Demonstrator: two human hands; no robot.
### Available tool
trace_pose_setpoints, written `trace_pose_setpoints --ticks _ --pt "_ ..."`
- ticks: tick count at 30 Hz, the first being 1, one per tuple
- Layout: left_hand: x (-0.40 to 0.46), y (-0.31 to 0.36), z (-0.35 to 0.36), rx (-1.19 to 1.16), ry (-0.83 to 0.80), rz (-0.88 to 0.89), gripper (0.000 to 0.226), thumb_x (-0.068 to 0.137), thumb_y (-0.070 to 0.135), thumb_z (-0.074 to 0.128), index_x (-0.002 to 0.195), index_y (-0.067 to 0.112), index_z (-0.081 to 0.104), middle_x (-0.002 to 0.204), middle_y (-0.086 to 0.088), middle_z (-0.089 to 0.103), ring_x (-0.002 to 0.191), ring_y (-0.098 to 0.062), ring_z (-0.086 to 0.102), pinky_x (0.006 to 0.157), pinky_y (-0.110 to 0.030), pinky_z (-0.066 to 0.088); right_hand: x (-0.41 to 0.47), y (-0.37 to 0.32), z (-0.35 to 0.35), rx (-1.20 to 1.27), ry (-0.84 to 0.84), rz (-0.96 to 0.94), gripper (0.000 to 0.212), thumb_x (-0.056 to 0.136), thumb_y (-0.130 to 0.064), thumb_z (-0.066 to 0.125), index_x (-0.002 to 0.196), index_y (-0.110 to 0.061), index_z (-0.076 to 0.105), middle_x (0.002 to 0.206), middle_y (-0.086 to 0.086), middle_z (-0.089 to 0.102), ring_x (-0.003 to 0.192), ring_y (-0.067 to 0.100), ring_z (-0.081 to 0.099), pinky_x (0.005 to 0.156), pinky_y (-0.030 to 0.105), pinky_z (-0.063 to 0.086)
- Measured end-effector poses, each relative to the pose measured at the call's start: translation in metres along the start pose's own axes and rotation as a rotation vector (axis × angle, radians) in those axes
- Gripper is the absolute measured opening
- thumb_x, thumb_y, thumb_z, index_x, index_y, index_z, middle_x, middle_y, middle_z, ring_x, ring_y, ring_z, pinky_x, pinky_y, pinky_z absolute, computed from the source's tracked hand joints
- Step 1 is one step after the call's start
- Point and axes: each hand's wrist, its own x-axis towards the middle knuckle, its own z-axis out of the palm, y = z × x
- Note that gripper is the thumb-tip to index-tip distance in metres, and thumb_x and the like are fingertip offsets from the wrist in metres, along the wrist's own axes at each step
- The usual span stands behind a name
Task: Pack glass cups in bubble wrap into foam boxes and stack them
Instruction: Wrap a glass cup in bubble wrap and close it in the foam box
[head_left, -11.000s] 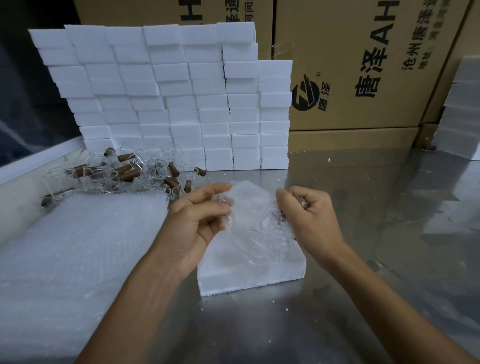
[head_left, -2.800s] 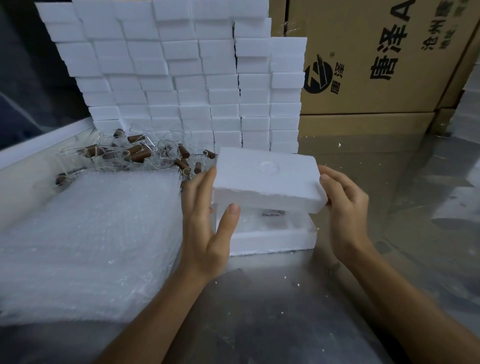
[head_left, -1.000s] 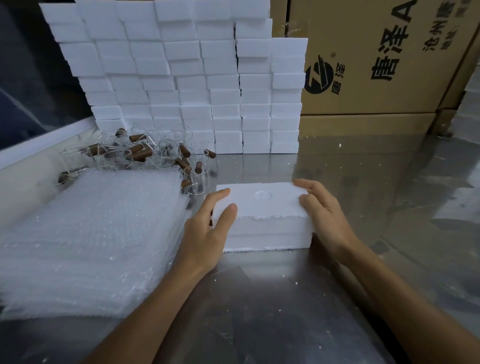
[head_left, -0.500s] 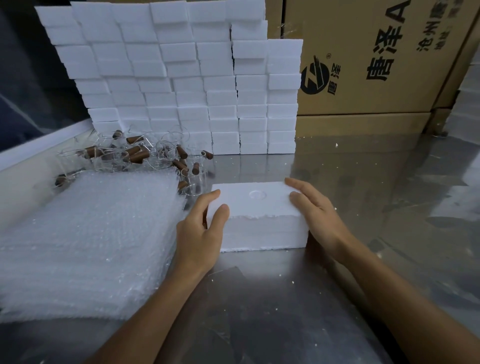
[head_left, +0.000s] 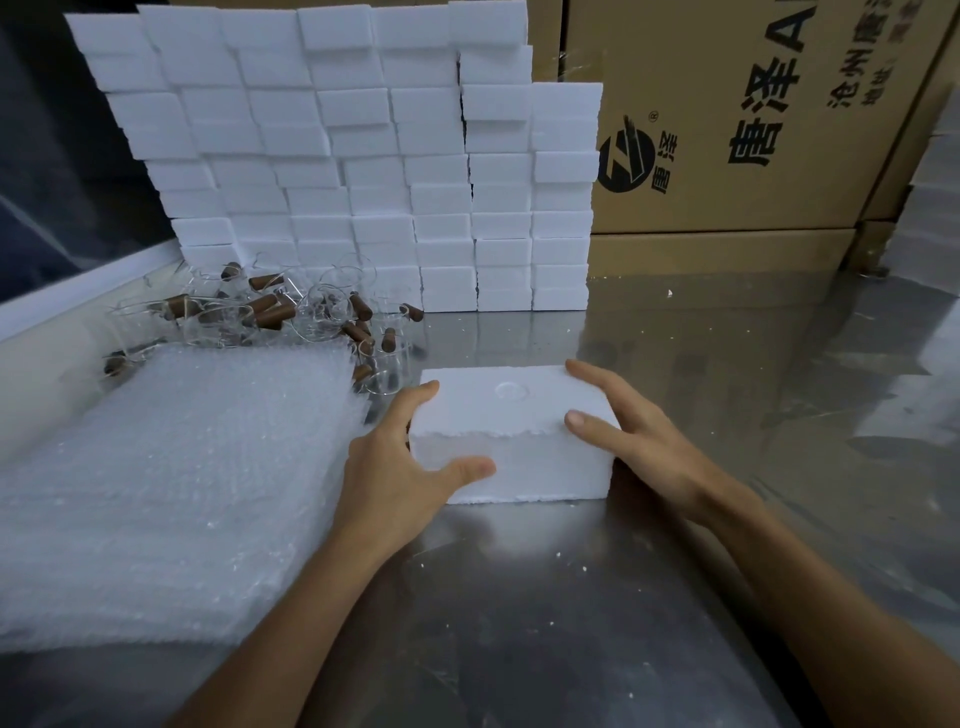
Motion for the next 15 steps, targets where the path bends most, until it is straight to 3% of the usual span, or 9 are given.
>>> trace_pose_setpoints --ticks 2,3,7,12,15 --pt "0.002 -0.003 0.001 -0.012 0.048 -0.009 0.082 0.062 0.051 0.087 0.134 0.046 0.048 0.123 0.005 0.063 0.108 -0.019 0.059 0.095 -0.038 0.053 -0.002 0.003 -0.009 -0.008 -0.09 0.016 0.081 0.071 -0.04 0.075 0.145 -0.038 0.044 0.138 -0.016 0.057 0.128 -0.005 0.05 0.105 0.021 0.041" --pt "0.002 -0.004 0.002 -0.019 0.072 -0.007 0.079 0.065 0.046 0.087 0.135 0.044 0.049 0.125 0.002 0.064 0.111 -0.021 0.06 0.096 -0.041 0.053 -0.003 0.004 -0.012 -0.03 -0.111 0.019 0.085 0.068 -0.035 0.079 0.145 -0.038 0.043 0.138 -0.014 0.058 0.13 -0.002 0.05 0.106 0.025 0.042" --pt "0.0 -0.007 0.007 0.009 0.102 0.042 0.071 0.078 0.036 0.081 0.14 0.038 0.045 0.134 -0.002 0.061 0.118 -0.026 0.058 0.097 -0.047 0.052 0.002 0.009 -0.009 -0.138 -0.076 -0.012 0.09 0.066 -0.02 0.091 0.141 -0.041 0.046 0.134 -0.012 0.059 0.127 0.005 0.052 0.087 0.023 0.054" --pt "0.001 -0.009 0.01 0.037 0.09 0.03 0.071 0.085 0.036 0.075 0.145 0.041 0.037 0.141 0.0 0.054 0.12 -0.026 0.056 0.099 -0.045 0.05 0.006 0.017 -0.006 -0.246 -0.047 -0.042 0.096 0.058 -0.043 0.092 0.138 -0.054 0.042 0.134 -0.012 0.056 0.12 0.013 0.059 0.103 0.033 0.05" --pt "0.001 -0.009 0.01 -0.004 0.084 0.007 0.07 0.084 0.033 0.076 0.144 0.04 0.039 0.137 0.0 0.057 0.12 -0.024 0.056 0.099 -0.044 0.05 0.008 0.022 -0.005 -0.233 -0.046 -0.056 0.098 0.053 -0.044 0.092 0.137 -0.055 0.043 0.135 -0.01 0.058 0.118 0.014 0.062 0.105 0.036 0.05"
